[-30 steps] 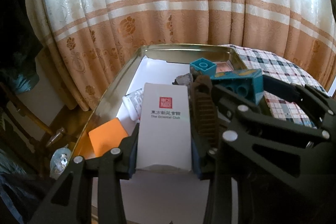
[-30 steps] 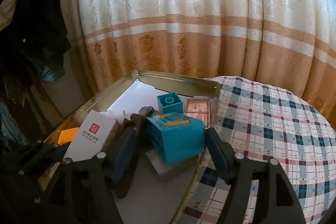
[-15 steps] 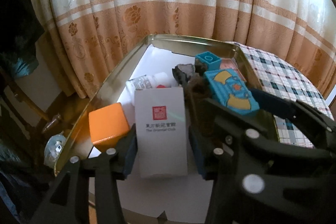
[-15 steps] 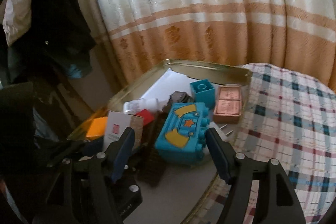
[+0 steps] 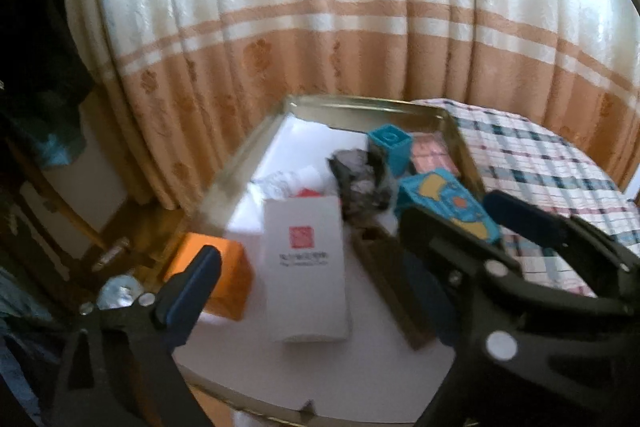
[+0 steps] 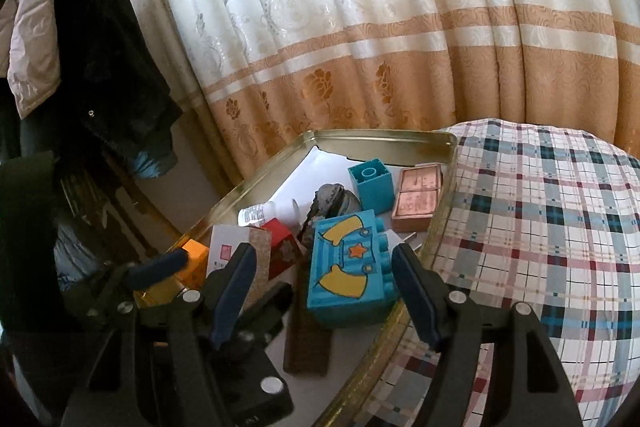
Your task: Organize rigid objects
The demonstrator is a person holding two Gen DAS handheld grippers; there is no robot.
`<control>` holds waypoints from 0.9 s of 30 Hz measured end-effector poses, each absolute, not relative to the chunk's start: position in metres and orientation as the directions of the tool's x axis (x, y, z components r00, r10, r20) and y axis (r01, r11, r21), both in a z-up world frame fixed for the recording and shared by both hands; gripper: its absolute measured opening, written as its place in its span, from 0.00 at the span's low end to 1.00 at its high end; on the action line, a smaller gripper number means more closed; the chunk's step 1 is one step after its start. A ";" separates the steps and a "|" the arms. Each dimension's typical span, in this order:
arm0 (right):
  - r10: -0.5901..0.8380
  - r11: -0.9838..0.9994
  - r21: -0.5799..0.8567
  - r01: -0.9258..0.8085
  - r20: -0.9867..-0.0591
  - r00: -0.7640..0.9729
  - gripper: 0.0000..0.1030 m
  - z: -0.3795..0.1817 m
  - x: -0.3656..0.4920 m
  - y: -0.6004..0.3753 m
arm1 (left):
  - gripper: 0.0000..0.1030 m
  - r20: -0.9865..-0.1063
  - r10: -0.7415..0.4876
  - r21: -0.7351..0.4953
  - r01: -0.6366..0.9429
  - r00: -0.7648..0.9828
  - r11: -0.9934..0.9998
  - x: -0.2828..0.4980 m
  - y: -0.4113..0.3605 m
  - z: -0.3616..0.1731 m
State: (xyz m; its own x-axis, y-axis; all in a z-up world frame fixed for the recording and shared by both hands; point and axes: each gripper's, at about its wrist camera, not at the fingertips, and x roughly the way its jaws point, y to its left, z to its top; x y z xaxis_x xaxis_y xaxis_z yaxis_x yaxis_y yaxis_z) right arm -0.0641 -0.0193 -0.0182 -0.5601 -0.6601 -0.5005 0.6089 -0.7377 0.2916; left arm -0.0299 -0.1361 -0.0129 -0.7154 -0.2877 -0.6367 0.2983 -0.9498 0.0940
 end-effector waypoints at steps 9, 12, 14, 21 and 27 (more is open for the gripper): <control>-0.663 -0.748 0.324 0.580 -0.416 -0.623 0.71 -0.003 -0.052 0.000 | 0.98 -0.594 -0.337 0.075 0.368 -0.730 -0.927 -0.010 -0.168 -0.001; -0.612 -0.791 0.294 0.537 -0.393 -0.686 0.74 0.001 -0.042 0.005 | 0.99 -0.588 -0.357 0.055 0.405 -0.726 -0.913 -0.006 -0.180 0.002; -0.578 -0.816 0.276 0.507 -0.390 -0.717 0.74 0.002 -0.038 0.006 | 0.99 -0.595 -0.359 0.040 0.420 -0.719 -0.907 -0.005 -0.184 0.001; -0.536 -0.844 0.260 0.469 -0.399 -0.744 0.75 0.006 -0.030 0.009 | 0.99 -0.602 -0.362 0.054 0.415 -0.712 -0.908 -0.004 -0.176 0.002; -0.522 -0.853 0.269 0.448 -0.416 -0.745 0.79 0.006 -0.021 0.013 | 0.99 -0.616 -0.358 0.049 0.420 -0.702 -0.906 0.001 -0.171 0.004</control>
State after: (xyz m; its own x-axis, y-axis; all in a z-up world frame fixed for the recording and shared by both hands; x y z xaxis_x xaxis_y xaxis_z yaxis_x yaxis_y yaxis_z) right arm -0.0206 0.0126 0.0065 -0.7446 -0.5223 -0.4157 0.4480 -0.8526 0.2689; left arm 0.0009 -0.1707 0.0041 -0.7019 -0.3582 -0.6157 0.4196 -0.9064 0.0490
